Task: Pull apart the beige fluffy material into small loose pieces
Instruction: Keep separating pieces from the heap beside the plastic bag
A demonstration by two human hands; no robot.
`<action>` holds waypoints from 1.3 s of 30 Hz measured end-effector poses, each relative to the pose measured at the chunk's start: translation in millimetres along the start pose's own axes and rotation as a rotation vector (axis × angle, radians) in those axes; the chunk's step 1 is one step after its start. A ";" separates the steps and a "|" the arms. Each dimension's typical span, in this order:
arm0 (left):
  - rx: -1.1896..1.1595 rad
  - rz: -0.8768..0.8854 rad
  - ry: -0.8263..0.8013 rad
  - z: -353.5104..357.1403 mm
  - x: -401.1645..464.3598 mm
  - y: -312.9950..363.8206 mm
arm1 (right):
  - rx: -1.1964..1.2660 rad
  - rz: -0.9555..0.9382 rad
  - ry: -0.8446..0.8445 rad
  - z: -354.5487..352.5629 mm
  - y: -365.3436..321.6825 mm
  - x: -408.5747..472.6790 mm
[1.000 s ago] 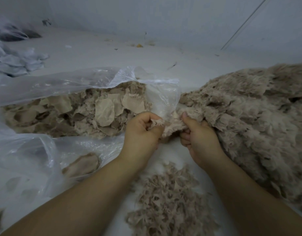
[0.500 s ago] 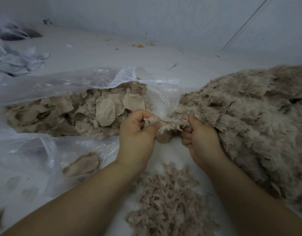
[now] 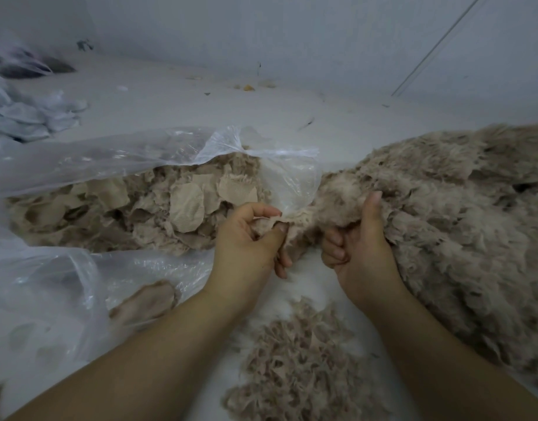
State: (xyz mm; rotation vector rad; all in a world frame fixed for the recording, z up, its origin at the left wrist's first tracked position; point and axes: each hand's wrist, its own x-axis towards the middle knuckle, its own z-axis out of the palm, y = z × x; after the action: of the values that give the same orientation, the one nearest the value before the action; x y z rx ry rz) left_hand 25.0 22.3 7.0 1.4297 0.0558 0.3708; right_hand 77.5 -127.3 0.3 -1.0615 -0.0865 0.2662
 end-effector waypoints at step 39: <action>0.017 -0.060 -0.148 1.6 -1.0 -3.2 | -0.239 -0.073 -0.156 6.7 -1.2 -6.9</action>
State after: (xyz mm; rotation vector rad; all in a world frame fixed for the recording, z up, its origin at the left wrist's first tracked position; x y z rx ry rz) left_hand 25.2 20.2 3.9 1.4655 -0.0177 0.2148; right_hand 69.8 -123.9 5.0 -1.2711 -0.3032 0.2770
